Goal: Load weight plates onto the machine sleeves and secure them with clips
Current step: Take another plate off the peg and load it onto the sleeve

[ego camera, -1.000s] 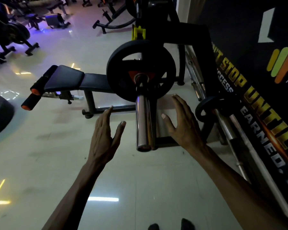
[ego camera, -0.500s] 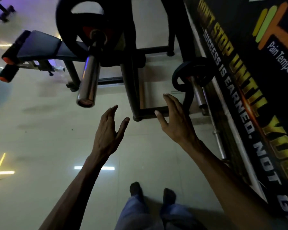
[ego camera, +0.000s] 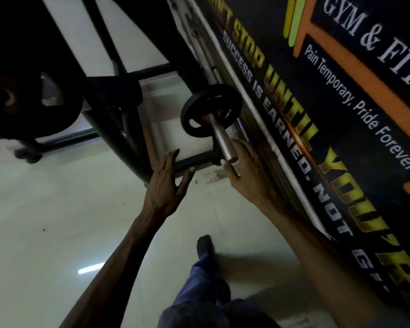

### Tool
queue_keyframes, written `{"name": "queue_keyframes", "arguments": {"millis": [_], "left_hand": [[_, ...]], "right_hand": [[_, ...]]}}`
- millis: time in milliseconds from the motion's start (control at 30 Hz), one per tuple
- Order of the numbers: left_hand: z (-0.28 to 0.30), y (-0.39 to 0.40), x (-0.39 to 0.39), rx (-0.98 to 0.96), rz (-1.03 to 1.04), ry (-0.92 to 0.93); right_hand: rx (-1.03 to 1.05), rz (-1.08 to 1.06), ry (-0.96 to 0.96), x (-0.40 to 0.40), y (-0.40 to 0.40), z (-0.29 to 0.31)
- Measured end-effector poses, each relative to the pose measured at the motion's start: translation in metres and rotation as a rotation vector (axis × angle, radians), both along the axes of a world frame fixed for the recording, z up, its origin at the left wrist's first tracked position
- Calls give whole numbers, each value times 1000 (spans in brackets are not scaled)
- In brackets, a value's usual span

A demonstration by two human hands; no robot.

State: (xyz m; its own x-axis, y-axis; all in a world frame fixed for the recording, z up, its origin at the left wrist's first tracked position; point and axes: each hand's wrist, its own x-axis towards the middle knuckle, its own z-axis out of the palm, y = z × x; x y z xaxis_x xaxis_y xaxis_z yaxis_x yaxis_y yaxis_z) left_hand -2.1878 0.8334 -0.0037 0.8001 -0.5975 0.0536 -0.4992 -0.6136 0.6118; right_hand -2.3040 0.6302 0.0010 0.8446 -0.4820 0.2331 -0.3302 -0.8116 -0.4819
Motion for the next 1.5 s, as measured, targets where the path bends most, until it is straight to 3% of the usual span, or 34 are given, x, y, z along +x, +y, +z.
{"name": "queue_keyframes", "arguments": {"millis": [267, 533, 733, 933, 1233, 1500], "left_hand": [[-32, -113, 85, 31, -84, 69], [-78, -198, 175, 19, 19, 39], [-111, -234, 222, 118, 97, 35], [-139, -233, 252, 78, 124, 54], [-167, -235, 251, -46, 201, -44], [-165, -203, 177, -82, 177, 46]], "right_hand": [[-41, -19, -29, 61, -102, -30], [41, 61, 130, 158, -200, -79], [95, 172, 153, 230, -257, -124], [302, 199, 148, 275, -294, -158], [305, 191, 45, 276, -294, -177], [235, 192, -13, 200, -270, -193]]}}
